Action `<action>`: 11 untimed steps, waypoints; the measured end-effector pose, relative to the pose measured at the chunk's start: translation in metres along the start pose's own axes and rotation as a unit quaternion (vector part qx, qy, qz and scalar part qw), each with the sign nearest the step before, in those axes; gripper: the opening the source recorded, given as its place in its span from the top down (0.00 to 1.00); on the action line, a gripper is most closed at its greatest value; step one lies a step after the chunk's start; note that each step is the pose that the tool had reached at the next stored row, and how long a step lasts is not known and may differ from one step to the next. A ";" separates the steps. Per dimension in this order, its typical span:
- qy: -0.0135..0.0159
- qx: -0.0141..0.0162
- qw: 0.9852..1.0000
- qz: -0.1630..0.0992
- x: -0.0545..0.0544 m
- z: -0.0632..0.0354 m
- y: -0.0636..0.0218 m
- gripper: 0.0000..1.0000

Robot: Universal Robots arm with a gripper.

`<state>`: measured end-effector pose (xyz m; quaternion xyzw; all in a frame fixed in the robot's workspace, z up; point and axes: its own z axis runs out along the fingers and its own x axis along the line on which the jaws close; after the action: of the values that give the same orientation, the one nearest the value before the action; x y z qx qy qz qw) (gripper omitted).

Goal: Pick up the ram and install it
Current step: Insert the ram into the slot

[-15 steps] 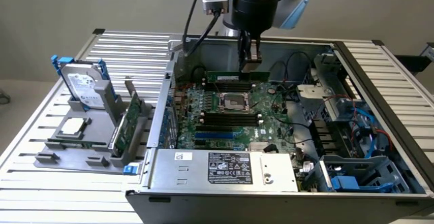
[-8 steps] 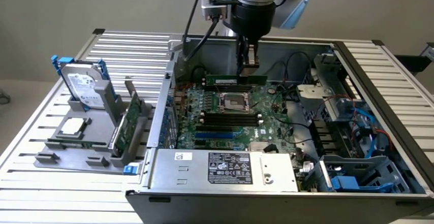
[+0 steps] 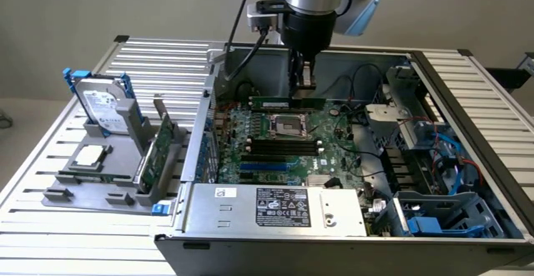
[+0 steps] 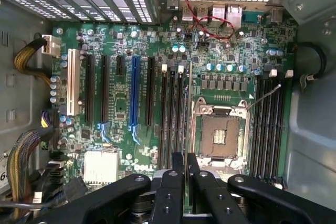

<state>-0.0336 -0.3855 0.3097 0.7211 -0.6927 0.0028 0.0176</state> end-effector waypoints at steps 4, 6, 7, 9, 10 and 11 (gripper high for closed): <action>0.000 -0.003 1.000 0.000 0.004 0.0066 0.0000 0.86; 0.000 -0.004 1.000 0.000 0.006 0.0103 0.0000 0.86; 0.000 -0.004 1.000 0.000 0.007 0.0121 -0.0001 0.86; 0.000 -0.004 1.000 0.000 0.008 0.0159 -0.0006 0.86; 0.000 -0.004 1.000 0.000 0.008 0.0177 -0.0009 0.86; 0.000 -0.004 1.000 0.000 0.008 0.0195 -0.0011 0.86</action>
<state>-0.0325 -0.3943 0.2905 0.7211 -0.6926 -0.0002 0.0204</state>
